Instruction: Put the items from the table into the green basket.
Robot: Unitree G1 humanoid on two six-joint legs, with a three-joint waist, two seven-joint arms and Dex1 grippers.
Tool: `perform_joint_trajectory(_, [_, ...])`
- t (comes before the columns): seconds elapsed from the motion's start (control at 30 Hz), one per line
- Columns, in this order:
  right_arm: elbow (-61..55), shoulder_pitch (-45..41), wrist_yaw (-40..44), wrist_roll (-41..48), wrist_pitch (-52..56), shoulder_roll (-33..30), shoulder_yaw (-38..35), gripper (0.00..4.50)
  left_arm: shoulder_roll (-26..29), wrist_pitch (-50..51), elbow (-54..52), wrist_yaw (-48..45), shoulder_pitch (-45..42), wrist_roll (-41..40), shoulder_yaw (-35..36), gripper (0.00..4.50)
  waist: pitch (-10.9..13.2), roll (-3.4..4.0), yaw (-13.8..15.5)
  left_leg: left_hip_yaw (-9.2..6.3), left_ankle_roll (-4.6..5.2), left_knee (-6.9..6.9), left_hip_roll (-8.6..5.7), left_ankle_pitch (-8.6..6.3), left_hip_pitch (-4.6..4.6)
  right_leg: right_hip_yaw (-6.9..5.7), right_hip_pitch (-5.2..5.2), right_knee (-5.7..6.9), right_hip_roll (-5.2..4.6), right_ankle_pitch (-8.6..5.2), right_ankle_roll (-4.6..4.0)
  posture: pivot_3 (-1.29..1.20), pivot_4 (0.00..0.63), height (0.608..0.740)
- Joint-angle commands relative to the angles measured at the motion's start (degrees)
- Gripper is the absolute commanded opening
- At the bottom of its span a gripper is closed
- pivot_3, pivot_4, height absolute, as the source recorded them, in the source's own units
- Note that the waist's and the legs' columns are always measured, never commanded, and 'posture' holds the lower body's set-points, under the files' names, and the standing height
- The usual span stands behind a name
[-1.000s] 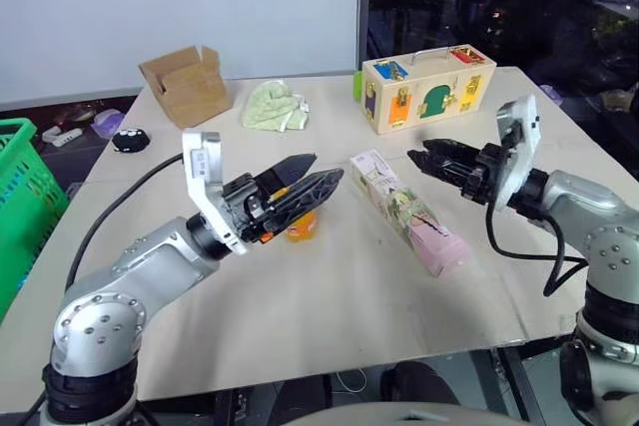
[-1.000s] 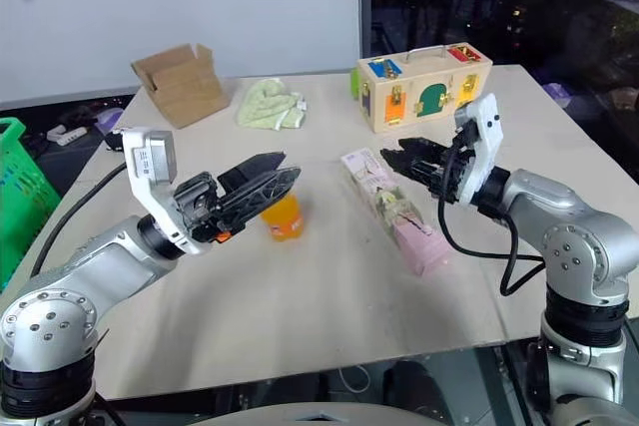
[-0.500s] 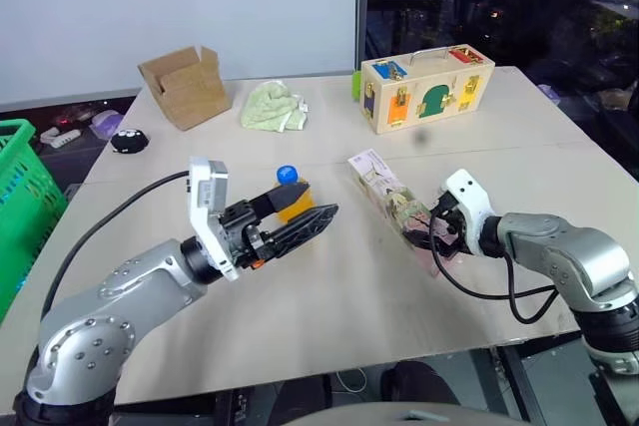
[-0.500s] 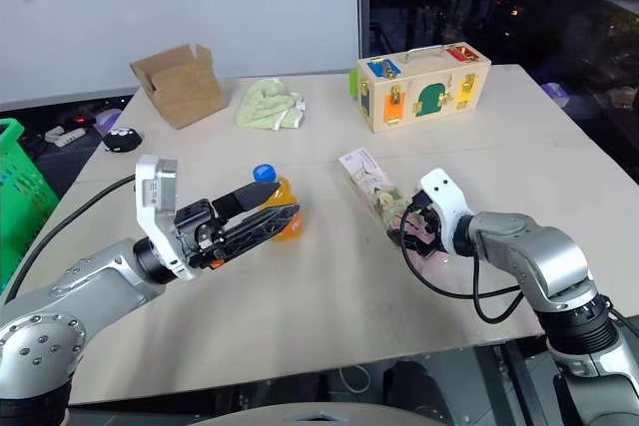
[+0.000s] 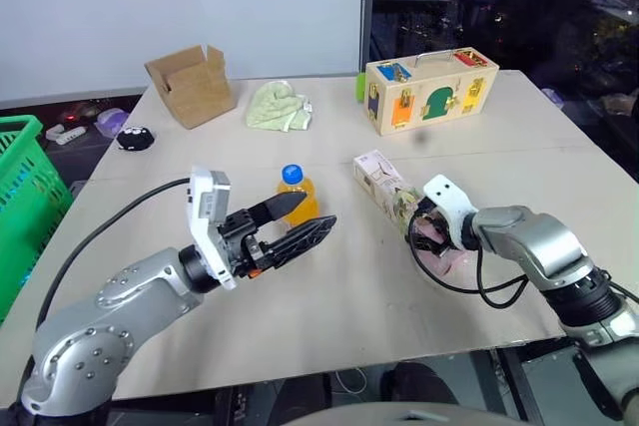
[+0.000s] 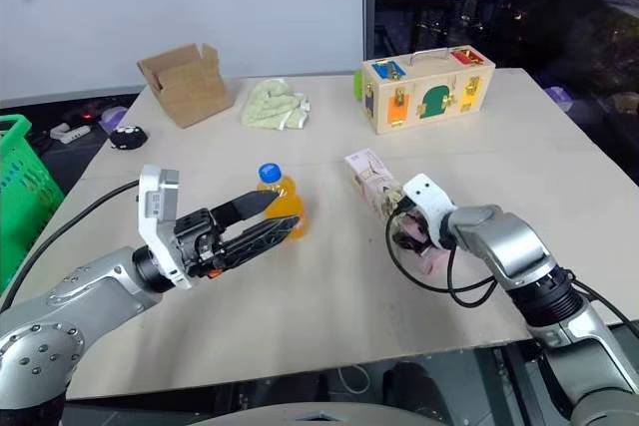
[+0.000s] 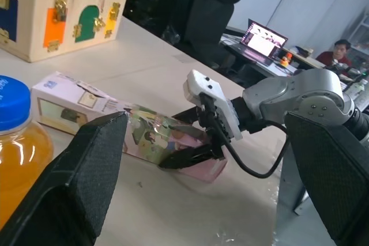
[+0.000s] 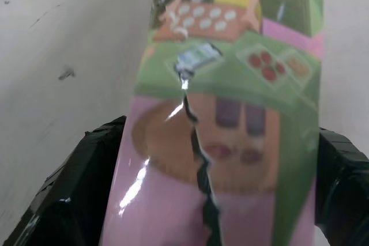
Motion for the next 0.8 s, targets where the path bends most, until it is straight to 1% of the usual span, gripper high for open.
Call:
perform_joint_trajectory(0.03, [3.36, -1.06, 1.31, -2.1, -1.75, 0.18, 0.73, 3.83, -0.19, -1.45, -2.06, -0.42, -0.28, 0.68, 0.31, 4.5, -0.04, -0.07, 0.05, 0.04, 0.0, 0.0, 0.01, 0.0, 0.12, 0.02, 0.1, 0.0, 0.0, 0.0, -0.01, 0.1, 0.0, 0.74])
perform_joint_trajectory(0.07, [3.61, -1.23, 1.84, -2.21, -1.97, -0.01, 0.67, 3.51, -0.3, -1.54, -2.14, -0.24, -0.23, 0.71, 0.32, 4.5, -0.04, -0.07, 0.05, 0.07, 0.0, 0.0, 0.01, 0.0, 0.19, 0.02, 0.15, 0.0, 0.0, 0.0, -0.01, 0.11, 0.0, 0.74])
perform_joint_trajectory(0.1, [3.61, -1.28, 2.63, -2.12, -2.37, -0.43, 0.31, 3.01, -0.4, -1.62, -2.2, -0.1, -0.21, 0.83, 0.31, 4.5, -0.04, -0.07, 0.05, 0.11, 0.0, -0.01, 0.02, 0.0, 0.3, 0.02, 0.23, 0.0, -0.01, 0.0, -0.01, 0.11, 0.0, 0.74])
perform_joint_trajectory(0.17, [2.78, -1.15, 4.43, -1.18, -2.45, -1.29, -0.97, 2.46, -0.64, -1.78, -2.31, 0.19, -0.03, 1.01, 0.38, 4.5, -0.07, -0.11, 0.05, 0.16, 0.0, -0.01, 0.04, 0.0, 0.41, 0.03, 0.29, 0.0, -0.01, -0.01, -0.01, 0.11, 0.0, 0.74])
perform_joint_trajectory(0.27, [1.81, -0.57, 5.87, -0.24, -3.15, -1.74, -3.83, 2.46, -0.93, -1.91, -2.29, 0.29, 0.08, 1.09, 0.41, 4.5, -0.06, -0.09, 0.17, 0.23, 0.0, -0.01, 0.05, 0.0, 0.5, 0.07, 0.32, 0.0, -0.02, -0.01, -0.01, 0.11, 0.0, 0.74])
perform_joint_trajectory(0.4, [-0.7, 0.77, 8.81, 3.47, -4.88, -1.47, -10.08, 2.46, -1.66, -1.92, -2.01, 1.09, -0.32, 0.48, 0.21, 4.5, 0.03, -0.02, 0.32, 0.2, 0.0, -0.06, 0.04, 0.0, 0.37, 0.1, 0.26, -0.03, -0.06, -0.01, 0.0, 0.1, 0.0, 0.74])
perform_joint_trajectory(0.53, [-5.08, 2.76, 13.37, 10.72, -3.77, -1.38, -17.75, 2.46, -2.93, -1.49, -1.17, 2.75, -1.23, -1.85, -0.52, 4.5, 0.12, 0.12, 0.27, 0.09, 0.0, -0.07, 0.02, -0.01, -0.01, 0.17, -0.04, -0.02, -0.04, 0.04, 0.08, 0.09, 0.0, 0.74])
perform_joint_trajectory(0.63, [-8.21, 4.44, 15.52, 16.86, -2.53, -0.67, -23.39, 2.46, -4.0, -0.92, 0.5, 4.09, -1.97, -5.41, -0.86, 4.5, 0.13, 0.15, 0.3, -0.11, 0.0, -0.07, 0.03, -0.01, -0.28, -0.02, -0.19, -0.04, 0.03, 0.1, 0.19, 0.07, 0.0, 0.74])
perform_joint_trajectory(0.7, [-9.9, 5.14, 15.59, 19.72, -1.43, -0.11, -25.46, 2.46, -4.15, -0.36, 1.66, 4.28, -2.2, -6.55, -1.21, 4.5, 0.14, 0.16, 0.26, -0.15, 0.0, -0.07, 0.03, -0.01, -0.31, -0.07, -0.2, -0.04, 0.03, 0.1, 0.19, 0.06, 0.0, 0.74])
perform_joint_trajectory(0.8, [-12.04, 6.37, 14.64, 21.87, -0.49, -0.07, -26.61, 2.46, -3.47, 1.27, 2.86, 4.42, -1.76, -8.74, -2.0, 4.5, 0.14, 0.16, 0.15, -0.13, 0.0, -0.06, 0.03, -0.01, -0.28, -0.05, -0.19, -0.03, 0.08, 0.1, 0.19, 0.05, 0.0, 0.74])
